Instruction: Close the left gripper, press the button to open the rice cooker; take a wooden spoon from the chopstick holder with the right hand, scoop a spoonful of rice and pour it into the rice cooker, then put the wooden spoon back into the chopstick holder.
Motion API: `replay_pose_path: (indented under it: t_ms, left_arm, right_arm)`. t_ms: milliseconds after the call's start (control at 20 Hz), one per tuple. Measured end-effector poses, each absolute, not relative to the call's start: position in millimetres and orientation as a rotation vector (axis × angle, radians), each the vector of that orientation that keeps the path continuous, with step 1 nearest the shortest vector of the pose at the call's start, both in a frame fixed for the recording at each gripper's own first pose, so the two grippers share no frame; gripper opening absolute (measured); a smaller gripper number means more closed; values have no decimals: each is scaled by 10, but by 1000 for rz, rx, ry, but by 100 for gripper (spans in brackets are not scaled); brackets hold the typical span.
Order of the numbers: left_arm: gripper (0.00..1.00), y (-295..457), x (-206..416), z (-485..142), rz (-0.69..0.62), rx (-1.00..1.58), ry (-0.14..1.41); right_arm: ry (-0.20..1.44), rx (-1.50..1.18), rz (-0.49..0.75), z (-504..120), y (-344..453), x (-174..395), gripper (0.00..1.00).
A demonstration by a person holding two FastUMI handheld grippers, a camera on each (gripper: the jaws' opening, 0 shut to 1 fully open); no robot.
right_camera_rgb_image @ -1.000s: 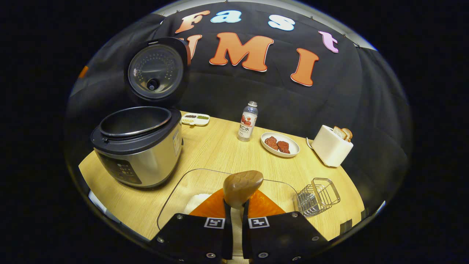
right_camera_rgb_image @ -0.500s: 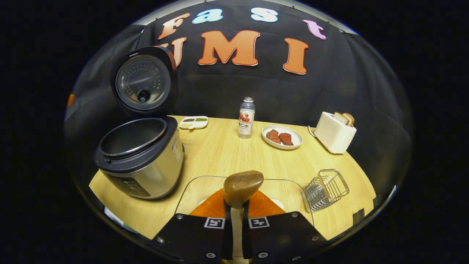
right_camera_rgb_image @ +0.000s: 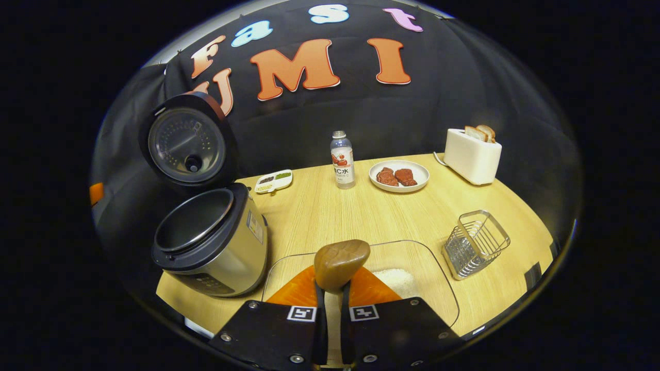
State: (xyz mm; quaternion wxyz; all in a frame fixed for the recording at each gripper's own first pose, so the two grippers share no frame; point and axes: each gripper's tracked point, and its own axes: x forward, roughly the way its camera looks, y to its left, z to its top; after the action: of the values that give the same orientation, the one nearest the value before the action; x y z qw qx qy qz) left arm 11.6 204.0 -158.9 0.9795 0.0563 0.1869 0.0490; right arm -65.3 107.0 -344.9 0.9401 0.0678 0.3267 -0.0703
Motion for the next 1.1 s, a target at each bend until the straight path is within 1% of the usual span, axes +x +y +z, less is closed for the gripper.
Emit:
replay_pose_path:
  t_ms: [200, 250, 300, 350, 500, 800, 850, 900, 950, 1000, 1100]
  left_arm:
    - [100, 2006, 139, -1591, 83, 119, 378]
    - [97, 1996, 139, -1592, 81, 119, 380]
    - [100, 1998, 144, -1602, 82, 119, 384]
    - [97, 1991, 143, -1610, 83, 118, 387]
    - [97, 1919, 147, -1605, 80, 115, 388]
    - [97, 1776, 114, -1589, 83, 112, 388]
    - [100, 1766, 107, -1582, 85, 109, 390]
    - [97, 1749, 104, -1575, 88, 107, 392]
    - [97, 1748, 90, -1569, 93, 107, 392]
    - [100, 1745, 88, -1551, 96, 107, 390]
    - [100, 1719, 87, -1521, 101, 112, 385]
  right_arm:
    - [696, 264, -132, -3468, 1086, -652, 9]
    - [705, 297, -130, -3474, 1085, -640, 9]
    - [717, 336, -126, -3482, 1085, -638, 9]
    - [726, 377, -120, -3482, 1087, -630, 9]
    - [756, 508, -107, -3525, 1089, -594, 9]
    - [802, 639, -47, -3560, 1115, -574, 9]
    - [809, 664, -32, -3571, 1131, -573, 10]
    - [819, 693, -17, -3566, 1149, -570, 9]
    - [827, 728, -1, -3565, 1165, -579, 9]
    - [831, 755, 15, -3569, 1179, -573, 9]
    - [838, 805, 29, -3593, 1149, -577, 9]
